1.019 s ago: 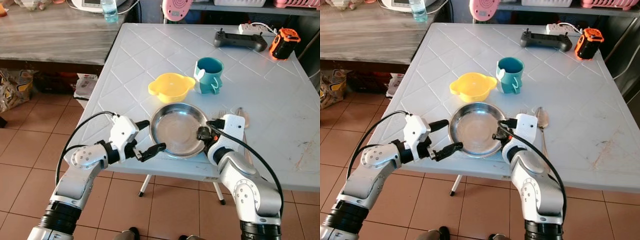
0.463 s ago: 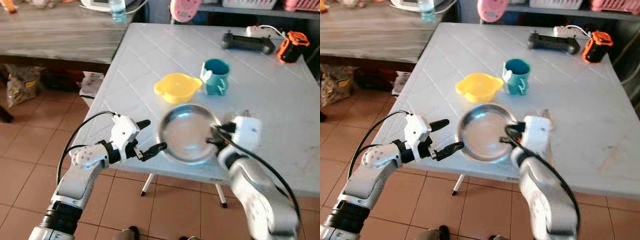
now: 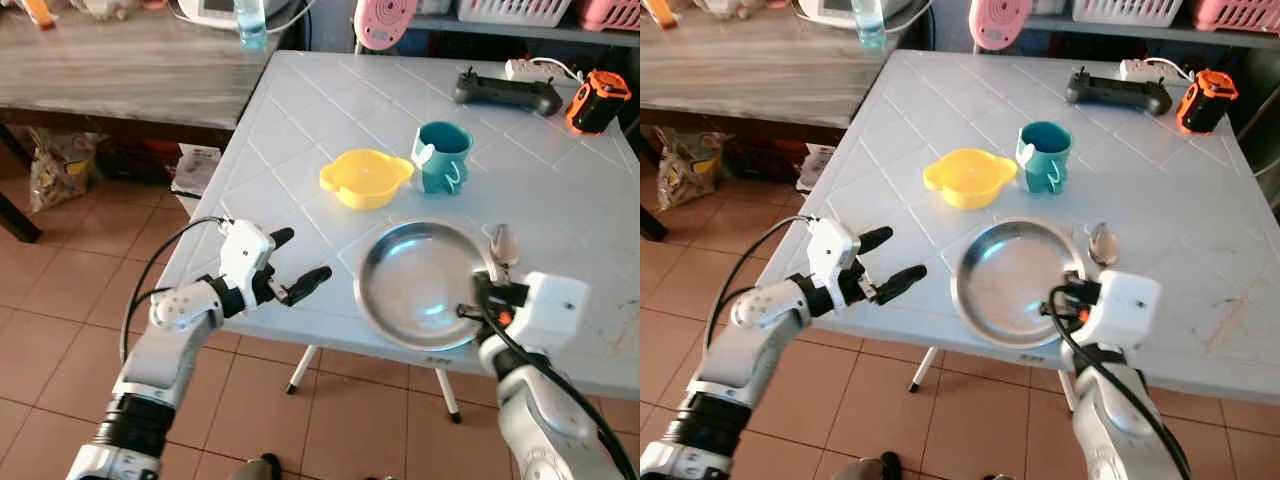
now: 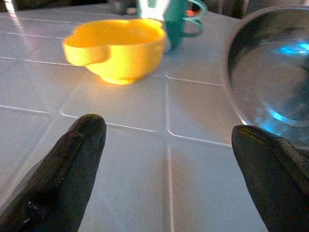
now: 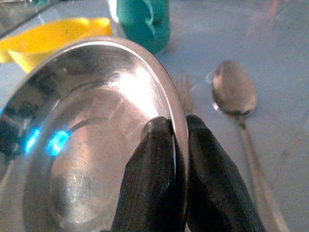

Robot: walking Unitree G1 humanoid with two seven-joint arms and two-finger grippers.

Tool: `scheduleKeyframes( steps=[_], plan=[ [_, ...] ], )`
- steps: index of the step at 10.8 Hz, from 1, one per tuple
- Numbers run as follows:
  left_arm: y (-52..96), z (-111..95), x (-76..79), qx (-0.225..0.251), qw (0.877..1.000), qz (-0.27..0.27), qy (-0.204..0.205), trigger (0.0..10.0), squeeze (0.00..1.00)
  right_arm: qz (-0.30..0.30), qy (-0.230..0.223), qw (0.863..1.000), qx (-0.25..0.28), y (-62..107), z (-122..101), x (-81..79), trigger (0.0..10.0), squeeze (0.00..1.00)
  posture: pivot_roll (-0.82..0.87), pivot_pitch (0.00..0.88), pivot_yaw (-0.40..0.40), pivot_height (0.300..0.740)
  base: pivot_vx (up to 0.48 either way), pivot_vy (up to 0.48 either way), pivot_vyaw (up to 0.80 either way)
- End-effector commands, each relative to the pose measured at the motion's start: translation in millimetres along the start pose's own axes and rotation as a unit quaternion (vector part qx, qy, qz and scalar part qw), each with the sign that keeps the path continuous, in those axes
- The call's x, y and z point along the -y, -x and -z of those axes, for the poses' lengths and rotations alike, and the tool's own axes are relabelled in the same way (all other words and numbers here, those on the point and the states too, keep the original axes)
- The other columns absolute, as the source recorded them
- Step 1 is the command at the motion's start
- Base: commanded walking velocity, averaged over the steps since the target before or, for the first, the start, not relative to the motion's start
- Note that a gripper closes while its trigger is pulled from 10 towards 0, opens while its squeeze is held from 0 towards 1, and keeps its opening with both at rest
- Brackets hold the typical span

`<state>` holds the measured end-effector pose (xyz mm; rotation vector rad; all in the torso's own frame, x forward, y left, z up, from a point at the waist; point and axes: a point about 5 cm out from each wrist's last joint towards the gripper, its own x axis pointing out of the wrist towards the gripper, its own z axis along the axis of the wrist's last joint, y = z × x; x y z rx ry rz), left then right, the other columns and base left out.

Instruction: Setting the table

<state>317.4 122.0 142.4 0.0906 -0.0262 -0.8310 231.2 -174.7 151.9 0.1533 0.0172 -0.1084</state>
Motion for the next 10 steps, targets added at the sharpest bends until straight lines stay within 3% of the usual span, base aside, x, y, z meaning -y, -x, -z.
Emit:
scheduleKeyframes(
  steps=[1,5,7,9,10],
  plan=[
    [-0.2,-2,-4.9,0.007,1.0,-0.02,-0.004,10.0,0.0,0.037,0.017,0.999,-0.004,2.4,5,10.4,0.0,0.0,0.08,0.147,0.037,0.74,0.0,0.0,0.0],
    [-11.6,0,-12.3,0.039,0.989,-0.141,0.026,10.0,0.0,0.042,-0.01,0.994,0.096,-0.4,-18,-0.2,0.0,0.0,0.07,0.115,0.037,0.74,0.0,0.0,0.0],
    [-13.2,3,-17.3,0.035,0.98,-0.193,0.031,10.0,0.0,0.065,-0.048,0.99,0.12,-3.6,-28,6.4,0.0,0.0,0.07,0.102,0.031,0.74,0.0,0.0,0.0],
    [-13.3,0,-27.2,0.044,0.971,-0.232,0.046,10.0,0.0,0.088,-0.049,0.986,0.131,-2.5,-30,14.0,0.0,0.0,0.08,0.096,0.026,0.74,0.0,0.0,0.0],
    [-13.7,0,-29.6,0.044,0.968,-0.239,0.055,10.0,0.0,0.087,-0.049,0.986,0.136,-2.4,-32,13.9,0.8,0.0,0.08,0.095,0.027,0.74,0.0,0.0,0.0]
  ],
)
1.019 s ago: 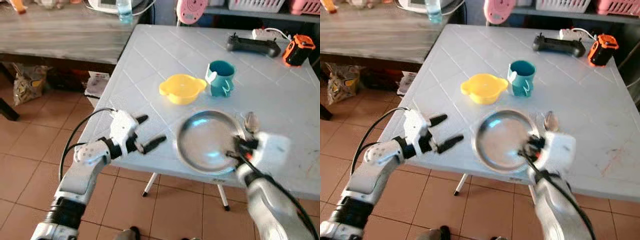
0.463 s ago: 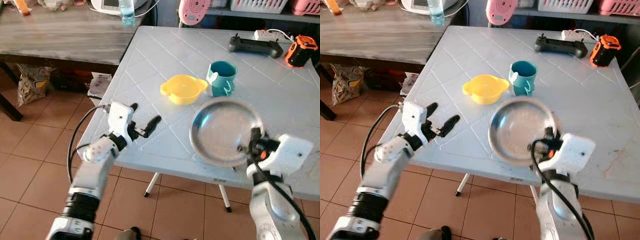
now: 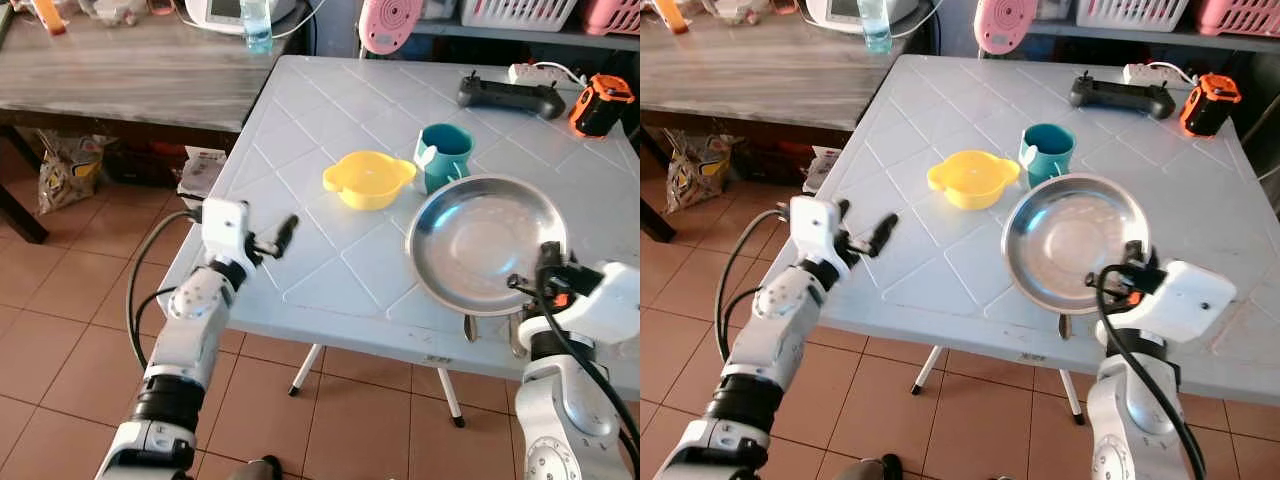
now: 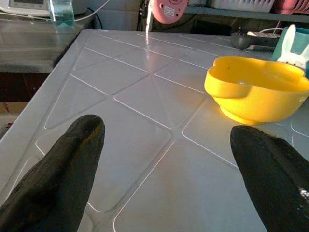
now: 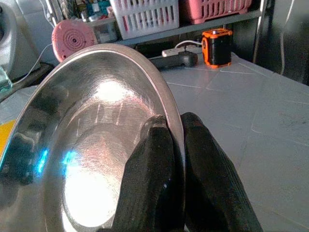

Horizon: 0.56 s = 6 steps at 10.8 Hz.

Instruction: Setting the table

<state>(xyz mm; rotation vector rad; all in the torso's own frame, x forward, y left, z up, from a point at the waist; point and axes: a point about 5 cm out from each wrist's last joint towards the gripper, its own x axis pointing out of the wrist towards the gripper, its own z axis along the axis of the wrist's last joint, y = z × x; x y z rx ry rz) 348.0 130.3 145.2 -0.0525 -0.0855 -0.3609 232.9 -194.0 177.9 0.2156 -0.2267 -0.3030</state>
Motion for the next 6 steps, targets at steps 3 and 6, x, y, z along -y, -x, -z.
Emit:
scheduleKeyframes(
  steps=[3,6],
  plan=[
    [-0.3,6.0,3.4,-0.009,1.0,-0.003,0.007,10.0,0.0,0.002,-0.013,1.0,0.004,-0.2,-3.9,-1.5,10.0,0.0,0.07,0.099,0.024,0.74,0.0,0.0,-0.21],
    [-1.0,9.6,4.9,-0.015,1.0,-0.006,0.018,10.0,0.0,-0.005,-0.016,1.0,0.006,0.0,-6.5,-2.0,10.0,0.0,0.06,0.107,0.017,0.74,0.0,0.085,-0.51]
  ],
)
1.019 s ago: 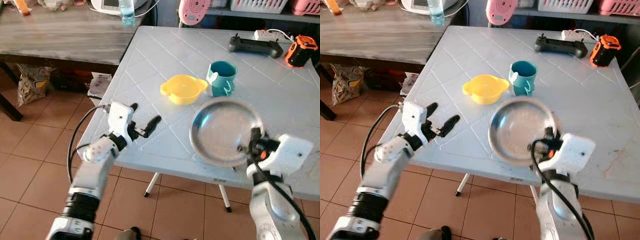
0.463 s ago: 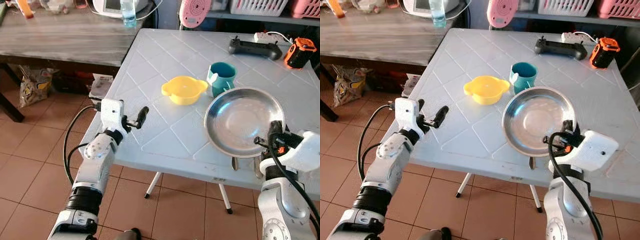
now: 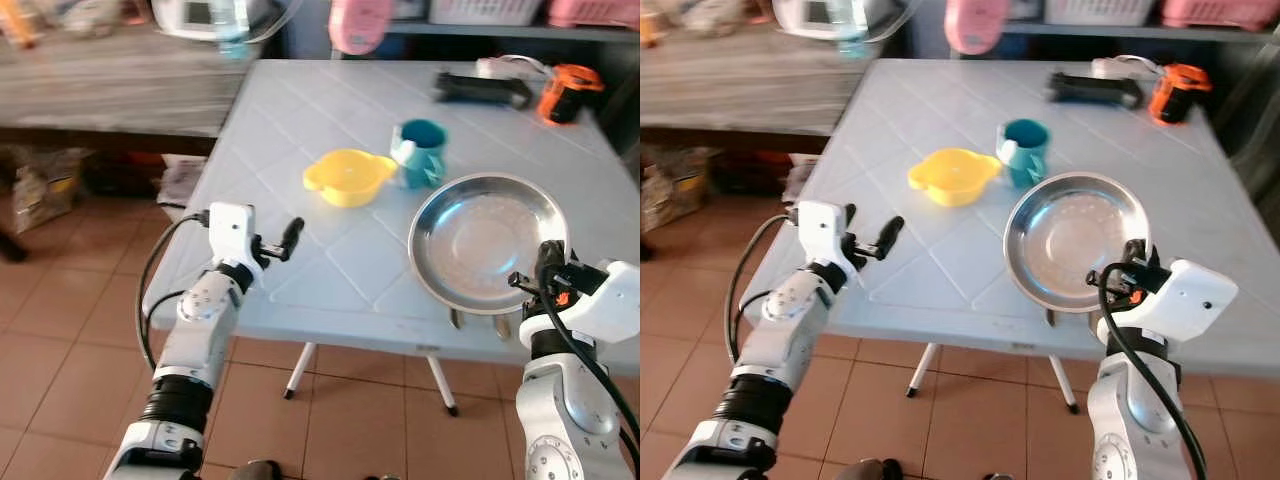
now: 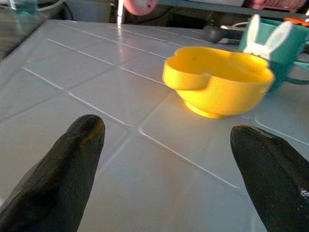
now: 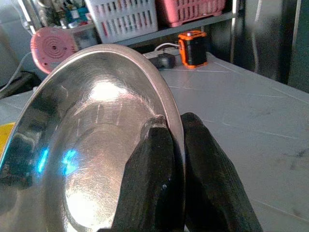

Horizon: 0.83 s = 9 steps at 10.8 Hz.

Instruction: Setting the table

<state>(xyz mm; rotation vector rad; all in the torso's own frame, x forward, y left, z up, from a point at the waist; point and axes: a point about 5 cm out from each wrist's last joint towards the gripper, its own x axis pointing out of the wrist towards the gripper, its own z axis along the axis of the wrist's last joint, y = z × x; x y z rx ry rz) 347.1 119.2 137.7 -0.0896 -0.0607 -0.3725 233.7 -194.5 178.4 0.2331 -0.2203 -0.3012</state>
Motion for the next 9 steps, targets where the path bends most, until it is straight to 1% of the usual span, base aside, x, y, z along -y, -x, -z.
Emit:
scheduleKeyframes(
  steps=[1,4,7,9],
  plan=[
    [0.5,0.1,-5.4,-0.005,1.0,-0.011,-0.003,10.0,0.0,-0.009,-0.008,1.0,0.012,0.6,-6.5,-3.2,10.0,0.0,0.06,0.108,0.015,0.74,0.0,0.274,0.0],
    [-0.7,-0.2,-5.0,-0.004,1.0,-0.013,-0.004,10.0,0.0,-0.018,-0.01,1.0,0.014,-0.6,-7.8,-5.7,10.0,0.0,0.06,0.113,0.011,0.74,0.0,0.381,0.0],
    [-0.2,0.5,-4.0,-0.006,1.0,-0.003,-0.009,10.0,0.0,-0.024,-0.007,1.0,0.011,1.8,-6.9,-7.5,10.0,0.0,0.06,0.117,0.007,0.74,0.0,0.48,0.0],
    [-0.9,-0.4,-6.8,-0.007,1.0,-0.003,-0.013,10.0,0.0,-0.027,-0.001,1.0,0.01,2.6,-7.1,-5.9,10.0,0.0,0.06,0.117,0.007,0.74,0.0,0.48,0.0]
  ],
)
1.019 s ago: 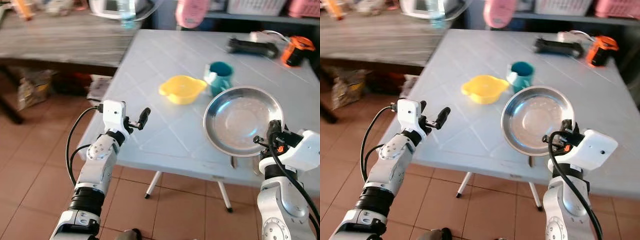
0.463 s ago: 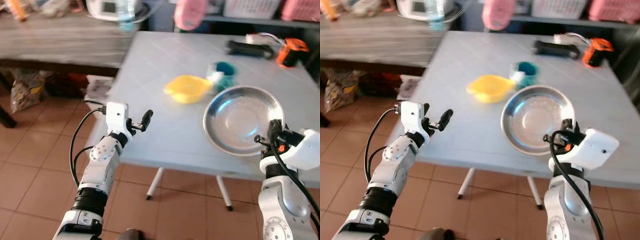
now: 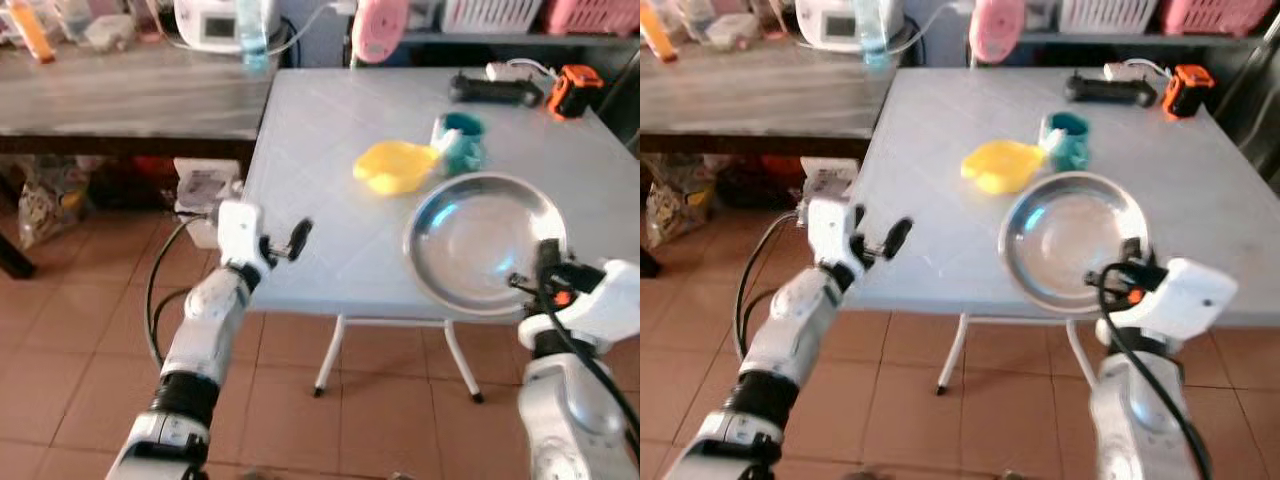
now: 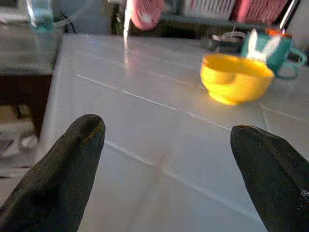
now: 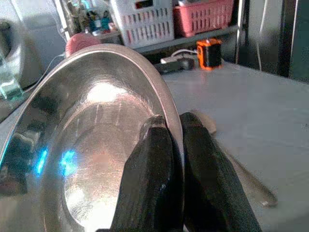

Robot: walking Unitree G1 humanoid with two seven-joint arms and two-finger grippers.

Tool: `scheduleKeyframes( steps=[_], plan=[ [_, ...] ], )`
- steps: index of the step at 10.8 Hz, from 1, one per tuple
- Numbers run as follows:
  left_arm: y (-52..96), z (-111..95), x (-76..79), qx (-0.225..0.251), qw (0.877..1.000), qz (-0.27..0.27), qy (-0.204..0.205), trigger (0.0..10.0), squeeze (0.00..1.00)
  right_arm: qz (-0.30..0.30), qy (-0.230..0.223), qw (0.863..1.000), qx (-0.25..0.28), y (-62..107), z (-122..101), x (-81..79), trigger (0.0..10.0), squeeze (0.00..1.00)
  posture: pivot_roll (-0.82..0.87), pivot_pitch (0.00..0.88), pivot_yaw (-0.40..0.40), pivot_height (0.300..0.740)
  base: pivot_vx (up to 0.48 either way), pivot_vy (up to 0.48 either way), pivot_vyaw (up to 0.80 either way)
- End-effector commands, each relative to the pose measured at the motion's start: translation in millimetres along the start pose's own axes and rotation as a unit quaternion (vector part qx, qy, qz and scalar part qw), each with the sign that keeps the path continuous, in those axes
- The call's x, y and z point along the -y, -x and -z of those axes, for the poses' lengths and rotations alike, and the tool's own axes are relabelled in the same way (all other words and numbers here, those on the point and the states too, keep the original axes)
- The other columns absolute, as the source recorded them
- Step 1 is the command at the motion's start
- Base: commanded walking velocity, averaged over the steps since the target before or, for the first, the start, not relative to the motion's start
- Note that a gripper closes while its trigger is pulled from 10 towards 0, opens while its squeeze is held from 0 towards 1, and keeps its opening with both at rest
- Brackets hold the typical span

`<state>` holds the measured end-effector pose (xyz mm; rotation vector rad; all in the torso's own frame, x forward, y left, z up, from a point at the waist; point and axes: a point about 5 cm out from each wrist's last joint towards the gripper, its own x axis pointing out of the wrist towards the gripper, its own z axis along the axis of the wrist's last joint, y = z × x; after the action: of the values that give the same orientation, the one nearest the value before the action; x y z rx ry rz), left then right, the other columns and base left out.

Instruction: Setting the table

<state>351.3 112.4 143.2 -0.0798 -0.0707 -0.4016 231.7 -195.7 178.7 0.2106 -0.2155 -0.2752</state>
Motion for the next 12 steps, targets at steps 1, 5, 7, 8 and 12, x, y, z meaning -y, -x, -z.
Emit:
scheduleKeyframes(
  steps=[1,5,7,8,12],
  plan=[
    [6.0,4,-12.3,-0.01,1.0,-0.018,-0.009,10.0,0.0,-0.012,-0.01,1.0,0.015,0.0,-7,-7.3,10.0,0.0,0.06,0.117,0.007,0.74,0.0,0.48,0.0],
    [4.2,3,-11.8,-0.009,1.0,-0.018,-0.014,10.0,0.0,-0.038,0.026,0.999,0.025,-2.3,-7,-15.8,10.0,0.0,0.07,0.107,0.006,0.74,0.0,0.48,0.0],
    [3.6,2,-12.9,-0.008,1.0,-0.018,-0.014,10.0,0.0,-0.04,0.019,0.999,0.025,-3.4,-6,-19.6,10.0,0.0,0.08,0.106,0.009,0.74,0.0,0.48,0.0],
    [3.2,2,-12.5,-0.008,1.0,-0.018,-0.014,10.0,0.0,-0.04,0.019,0.999,0.026,-3.7,-6,-19.7,10.0,0.0,0.07,0.105,0.01,0.74,0.0,0.48,0.0],
    [1.1,2,-10.7,-0.008,1.0,-0.016,-0.015,10.0,0.0,-0.035,0.022,0.999,0.028,-3.5,-5,-18.2,10.0,0.0,0.07,0.106,0.016,0.74,0.0,0.48,0.0]
  ],
)
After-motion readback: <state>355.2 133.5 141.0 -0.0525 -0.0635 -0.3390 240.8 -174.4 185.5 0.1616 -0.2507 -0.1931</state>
